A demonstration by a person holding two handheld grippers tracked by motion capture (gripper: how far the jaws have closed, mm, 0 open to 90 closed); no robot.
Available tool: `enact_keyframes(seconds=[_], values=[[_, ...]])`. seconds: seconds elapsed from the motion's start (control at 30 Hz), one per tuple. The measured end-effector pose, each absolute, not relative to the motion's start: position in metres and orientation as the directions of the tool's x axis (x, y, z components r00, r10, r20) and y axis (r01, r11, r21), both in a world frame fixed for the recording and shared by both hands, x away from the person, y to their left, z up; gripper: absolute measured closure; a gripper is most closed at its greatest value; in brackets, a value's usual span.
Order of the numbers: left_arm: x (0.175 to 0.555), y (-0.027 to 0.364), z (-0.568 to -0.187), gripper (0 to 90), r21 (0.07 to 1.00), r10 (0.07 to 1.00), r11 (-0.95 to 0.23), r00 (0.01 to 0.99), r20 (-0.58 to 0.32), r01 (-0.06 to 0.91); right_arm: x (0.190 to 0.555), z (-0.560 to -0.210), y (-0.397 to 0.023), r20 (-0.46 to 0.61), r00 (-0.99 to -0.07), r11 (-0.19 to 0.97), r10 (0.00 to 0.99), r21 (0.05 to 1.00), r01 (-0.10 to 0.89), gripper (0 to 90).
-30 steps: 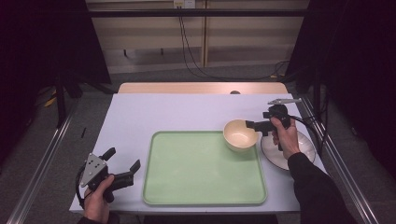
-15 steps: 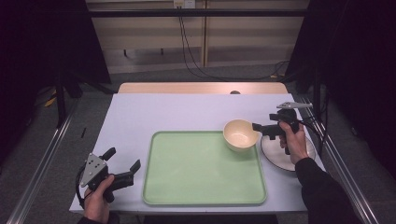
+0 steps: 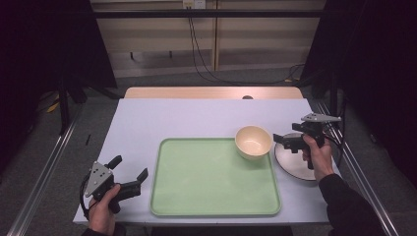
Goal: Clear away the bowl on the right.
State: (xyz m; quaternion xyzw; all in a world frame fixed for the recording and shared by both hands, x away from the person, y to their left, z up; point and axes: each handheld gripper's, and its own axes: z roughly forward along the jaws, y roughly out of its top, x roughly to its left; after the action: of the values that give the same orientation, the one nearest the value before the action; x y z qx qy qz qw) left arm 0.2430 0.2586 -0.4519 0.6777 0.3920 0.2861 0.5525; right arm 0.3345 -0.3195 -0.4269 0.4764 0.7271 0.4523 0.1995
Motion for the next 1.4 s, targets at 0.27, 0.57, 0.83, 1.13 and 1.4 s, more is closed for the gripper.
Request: enact_keyframes(seconds=[0.27,0.57,0.83,1.13,1.4], values=[[0.243,0.259,-0.452,0.3,0.973,0.847,-0.081,0.529,-0.046,0.215,0.318,-0.423,-0.322,0.157,-0.472,0.115,0.868,0.861,0.496,1.9],[0.243,0.259,-0.452,0.4,0.973,0.85,-0.083,0.525,-0.045,0.218,0.302,-0.424,-0.322,0.146,-0.481,0.124,0.865,0.866,0.485,2.0],[0.243,0.259,-0.452,0.3,0.973,0.848,-0.081,0.527,-0.047,0.217,0.288,-0.422,-0.323,0.151,-0.486,0.111,0.861,0.877,0.468,2.0],[0.243,0.258,-0.452,0.3,0.974,0.848,-0.074,0.527,-0.052,0.215,0.272,-0.424,-0.323,0.134,-0.472,0.114,0.872,0.88,0.461,2.2],[0.243,0.258,-0.452,0.3,0.974,0.851,-0.072,0.523,-0.052,0.215,0.258,-0.425,-0.326,0.142,-0.464,0.095,0.874,0.887,0.451,2.1]])
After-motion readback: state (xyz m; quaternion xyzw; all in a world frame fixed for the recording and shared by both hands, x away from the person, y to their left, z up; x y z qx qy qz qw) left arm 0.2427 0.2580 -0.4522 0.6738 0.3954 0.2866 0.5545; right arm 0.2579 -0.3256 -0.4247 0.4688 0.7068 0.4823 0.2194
